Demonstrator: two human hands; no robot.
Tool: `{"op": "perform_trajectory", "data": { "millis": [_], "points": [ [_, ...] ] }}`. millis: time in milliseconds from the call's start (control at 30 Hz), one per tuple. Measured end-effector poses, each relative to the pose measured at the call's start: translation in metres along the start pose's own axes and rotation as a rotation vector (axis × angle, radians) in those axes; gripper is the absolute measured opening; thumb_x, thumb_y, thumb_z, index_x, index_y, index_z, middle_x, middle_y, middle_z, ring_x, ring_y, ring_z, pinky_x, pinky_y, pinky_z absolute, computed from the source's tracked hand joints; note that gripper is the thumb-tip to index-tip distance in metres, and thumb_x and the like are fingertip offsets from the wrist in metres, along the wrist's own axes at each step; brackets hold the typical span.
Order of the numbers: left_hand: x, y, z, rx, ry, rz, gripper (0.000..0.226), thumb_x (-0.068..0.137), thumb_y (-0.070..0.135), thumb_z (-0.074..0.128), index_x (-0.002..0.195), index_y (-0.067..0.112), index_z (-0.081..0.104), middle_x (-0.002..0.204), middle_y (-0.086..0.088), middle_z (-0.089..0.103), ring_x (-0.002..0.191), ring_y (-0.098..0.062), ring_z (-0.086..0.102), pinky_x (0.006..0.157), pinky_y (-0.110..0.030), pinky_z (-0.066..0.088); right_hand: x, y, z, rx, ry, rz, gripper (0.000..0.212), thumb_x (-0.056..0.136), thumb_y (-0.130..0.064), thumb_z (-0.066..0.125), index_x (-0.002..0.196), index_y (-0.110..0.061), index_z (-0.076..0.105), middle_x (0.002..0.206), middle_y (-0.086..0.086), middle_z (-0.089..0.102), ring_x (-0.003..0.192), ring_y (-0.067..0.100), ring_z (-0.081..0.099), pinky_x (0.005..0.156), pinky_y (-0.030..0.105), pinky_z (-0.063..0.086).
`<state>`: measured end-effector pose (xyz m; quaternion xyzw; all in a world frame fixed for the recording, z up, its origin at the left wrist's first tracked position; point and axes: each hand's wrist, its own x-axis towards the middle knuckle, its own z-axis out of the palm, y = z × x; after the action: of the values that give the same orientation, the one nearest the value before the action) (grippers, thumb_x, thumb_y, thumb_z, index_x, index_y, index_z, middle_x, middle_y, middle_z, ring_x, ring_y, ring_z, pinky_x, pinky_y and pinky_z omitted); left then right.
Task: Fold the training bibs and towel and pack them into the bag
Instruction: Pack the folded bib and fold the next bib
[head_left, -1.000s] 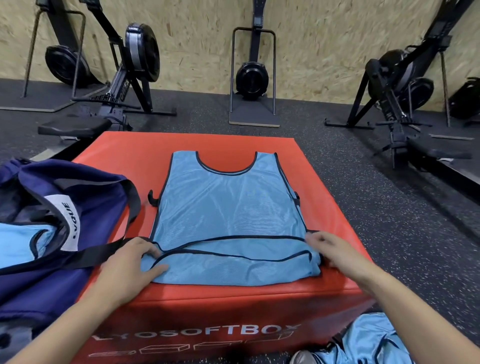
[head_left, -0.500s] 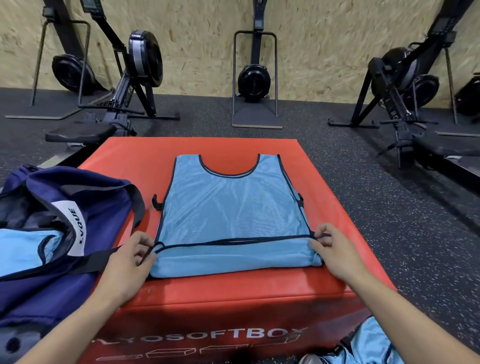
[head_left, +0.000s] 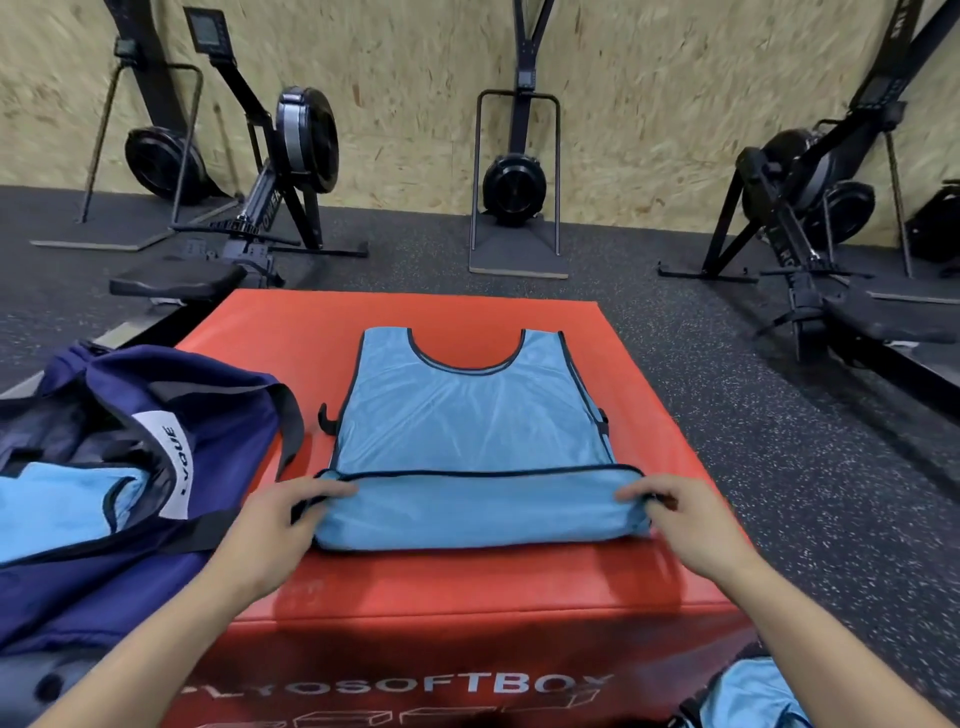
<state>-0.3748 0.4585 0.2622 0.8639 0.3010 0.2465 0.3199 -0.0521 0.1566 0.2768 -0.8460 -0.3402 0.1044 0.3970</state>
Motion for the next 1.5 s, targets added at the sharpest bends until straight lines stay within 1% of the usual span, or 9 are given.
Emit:
{"op": "perform_trajectory", "data": {
  "millis": [100, 200, 300, 367, 567, 700, 900, 1200, 1500],
  "points": [
    [0.005, 0.018, -0.023, -0.078, 0.126, 0.05, 0.048, 0.092, -0.004, 0.062, 0.1, 0.041, 0.075, 0.092, 0.028, 0.073, 0.084, 0.0, 0.067, 0.078, -0.018, 0.049, 0.001, -0.028, -0.022, 0.106, 0.198, -0.085, 0.052, 0.086, 0.017, 0.049, 0.086, -0.027, 0.076, 0.09, -0.007, 0.074, 0.077, -0.01, 0.064, 0.068, 0.003, 0.041],
    [0.007, 0.044, -0.047, -0.14, 0.194, 0.111, 0.051, 0.093, -0.007, 0.061, 0.098, 0.043, 0.072, 0.086, 0.025, 0.072, 0.072, 0.008, 0.06, 0.071, -0.01, 0.044, 0.0, -0.05, -0.048, 0.168, 0.251, -0.167, 0.058, 0.086, 0.017, 0.049, 0.091, -0.034, 0.076, 0.095, -0.016, 0.076, 0.094, -0.001, 0.068, 0.081, 0.006, 0.045],
    [0.005, 0.068, -0.07, -0.201, 0.188, 0.147, 0.053, 0.094, -0.006, 0.058, 0.098, 0.044, 0.075, 0.091, 0.008, 0.076, 0.077, 0.0, 0.063, 0.075, -0.01, 0.045, -0.013, -0.075, -0.073, 0.183, 0.246, -0.189, 0.051, 0.086, 0.019, 0.044, 0.1, -0.018, 0.077, 0.068, -0.028, 0.068, 0.064, -0.007, 0.064, 0.06, 0.004, 0.042],
    [-0.002, 0.083, -0.086, -0.202, 0.179, 0.177, 0.054, 0.094, -0.008, 0.057, 0.102, 0.044, 0.073, 0.103, 0.02, 0.074, 0.093, 0.007, 0.065, 0.086, -0.008, 0.045, -0.026, -0.087, -0.088, 0.188, 0.236, -0.219, 0.049, 0.086, 0.02, 0.042, 0.101, -0.013, 0.075, 0.054, -0.029, 0.06, 0.051, -0.009, 0.057, 0.051, 0.004, 0.038],
    [-0.04, 0.107, -0.113, -0.211, 0.122, 0.247, 0.052, 0.094, -0.011, 0.053, 0.116, 0.033, 0.07, 0.117, 0.024, 0.07, 0.114, 0.002, 0.062, 0.096, -0.01, 0.043, -0.073, -0.1, -0.11, 0.305, 0.232, -0.223, 0.051, 0.085, 0.014, 0.05, 0.098, -0.027, 0.078, 0.095, -0.025, 0.074, 0.086, -0.004, 0.064, 0.074, 0.006, 0.043],
    [-0.063, 0.099, -0.108, -0.17, 0.073, 0.236, 0.059, 0.083, -0.006, 0.053, 0.118, 0.038, 0.071, 0.116, 0.018, 0.072, 0.098, -0.012, 0.068, 0.084, -0.013, 0.046, -0.096, -0.088, -0.101, 0.398, 0.169, -0.172, 0.047, 0.085, 0.015, 0.056, 0.102, -0.024, 0.078, 0.103, -0.014, 0.076, 0.097, 0.002, 0.067, 0.084, 0.008, 0.047],
    [-0.059, 0.064, -0.077, -0.09, 0.026, 0.155, 0.079, 0.08, -0.017, 0.053, 0.119, 0.051, 0.067, 0.117, 0.021, 0.07, 0.109, -0.013, 0.065, 0.098, -0.031, 0.048, -0.095, -0.058, -0.072, 0.369, 0.098, -0.061, 0.053, 0.086, 0.018, 0.052, 0.101, -0.026, 0.078, 0.105, -0.019, 0.075, 0.105, -0.002, 0.066, 0.087, 0.006, 0.046],
    [0.045, 0.041, -0.037, -0.015, 0.052, 0.11, 0.081, 0.071, -0.019, 0.05, 0.108, 0.051, 0.068, 0.116, 0.021, 0.069, 0.106, 0.002, 0.061, 0.091, -0.016, 0.044, 0.001, -0.038, -0.044, 0.338, 0.144, 0.049, 0.052, 0.086, 0.013, 0.054, 0.103, -0.03, 0.078, 0.109, -0.014, 0.074, 0.101, 0.002, 0.068, 0.094, 0.025, 0.053],
    [0.169, -0.022, 0.03, 0.177, -0.1, -0.026, 0.052, 0.083, -0.009, 0.054, 0.124, 0.02, 0.069, 0.116, -0.005, 0.063, 0.107, -0.026, 0.061, 0.083, -0.027, 0.041, 0.133, -0.009, 0.003, 0.161, 0.145, 0.147, 0.05, 0.084, 0.007, 0.055, 0.113, -0.029, 0.074, 0.099, -0.008, 0.073, 0.075, 0.012, 0.064, 0.07, 0.023, 0.05]
  ]
}}
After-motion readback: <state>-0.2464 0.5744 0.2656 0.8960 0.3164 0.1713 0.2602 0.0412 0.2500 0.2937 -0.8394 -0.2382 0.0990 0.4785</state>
